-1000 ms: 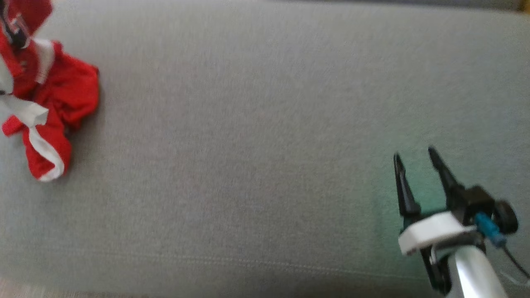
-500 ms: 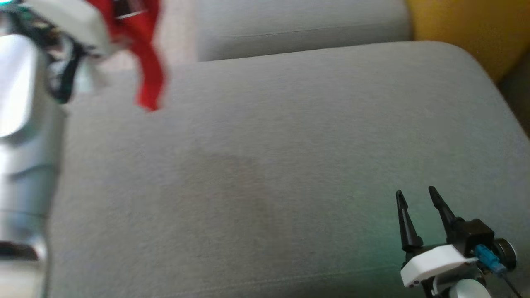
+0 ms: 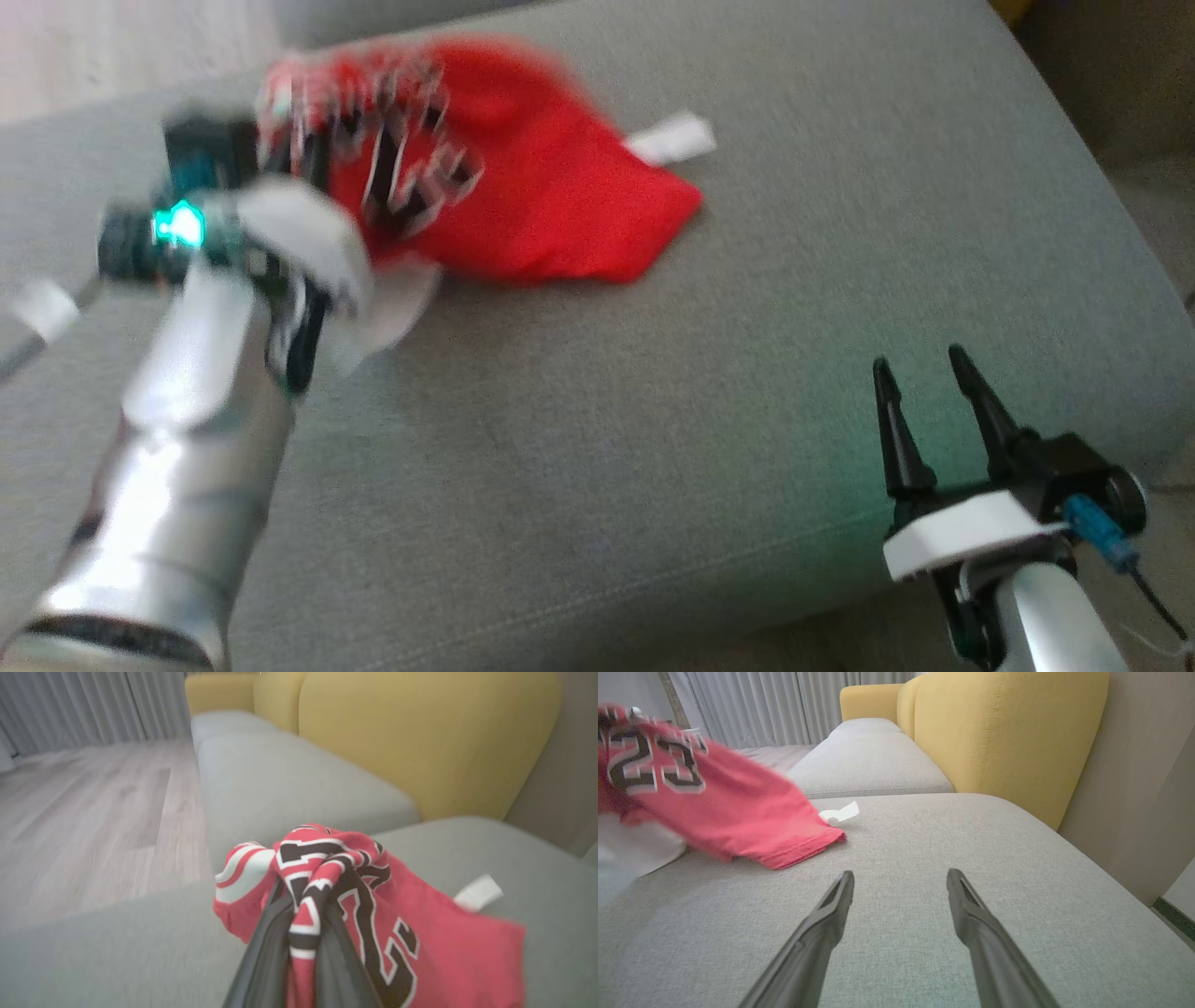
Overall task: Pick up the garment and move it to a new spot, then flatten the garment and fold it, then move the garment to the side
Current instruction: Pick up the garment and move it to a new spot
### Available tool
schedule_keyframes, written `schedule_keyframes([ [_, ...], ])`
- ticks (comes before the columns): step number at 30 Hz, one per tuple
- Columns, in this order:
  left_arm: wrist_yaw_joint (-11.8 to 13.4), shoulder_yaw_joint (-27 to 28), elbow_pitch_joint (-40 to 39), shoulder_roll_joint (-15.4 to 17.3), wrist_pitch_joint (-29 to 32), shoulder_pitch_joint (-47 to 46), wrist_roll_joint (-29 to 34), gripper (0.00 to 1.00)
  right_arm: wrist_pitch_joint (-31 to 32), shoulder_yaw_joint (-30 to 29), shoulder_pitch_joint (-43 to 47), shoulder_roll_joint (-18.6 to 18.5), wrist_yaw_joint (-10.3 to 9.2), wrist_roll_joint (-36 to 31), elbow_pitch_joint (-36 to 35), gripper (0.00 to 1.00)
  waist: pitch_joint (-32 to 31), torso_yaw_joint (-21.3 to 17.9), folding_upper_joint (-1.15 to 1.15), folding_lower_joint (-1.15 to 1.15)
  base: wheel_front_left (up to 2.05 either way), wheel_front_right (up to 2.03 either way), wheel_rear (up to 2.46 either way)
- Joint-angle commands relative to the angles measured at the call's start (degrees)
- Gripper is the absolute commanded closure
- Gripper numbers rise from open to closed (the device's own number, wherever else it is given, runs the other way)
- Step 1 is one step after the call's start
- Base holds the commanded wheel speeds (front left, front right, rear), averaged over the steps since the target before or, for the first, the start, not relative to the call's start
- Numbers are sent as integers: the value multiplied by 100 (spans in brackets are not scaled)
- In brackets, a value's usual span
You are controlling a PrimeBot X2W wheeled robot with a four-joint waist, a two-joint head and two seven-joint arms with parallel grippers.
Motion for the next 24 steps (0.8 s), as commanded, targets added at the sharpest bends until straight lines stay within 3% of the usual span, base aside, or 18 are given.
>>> schedule_keyframes([
  [1,71,102,20,282,-140,-139,76,100,-85,156,-205,-31,43,56,-134,0,299,-217,0,-2,0,0,0],
  [6,260,145,492,296,-434,85,64,100,-155,115,-326,-31,43,67,-38,0,402,-211,0,-2,0,0,0],
  [8,324,178,650,279,-612,142,39,54,-182,79,-352,-31,43,60,17,0,402,-170,0,-2,0,0,0],
  [9,337,189,720,260,-694,166,22,0,-193,64,-361,-31,43,59,43,0,390,-141,0,-2,0,0,0],
  [15,281,197,923,20,-1145,189,-69,0,-242,-10,-376,-31,43,54,160,0,243,131,0,-2,0,0,0],
  [24,122,288,588,-183,-1472,286,-173,0,-209,-255,-317,-31,43,-114,191,0,-250,687,0,-2,0,0,0],
])
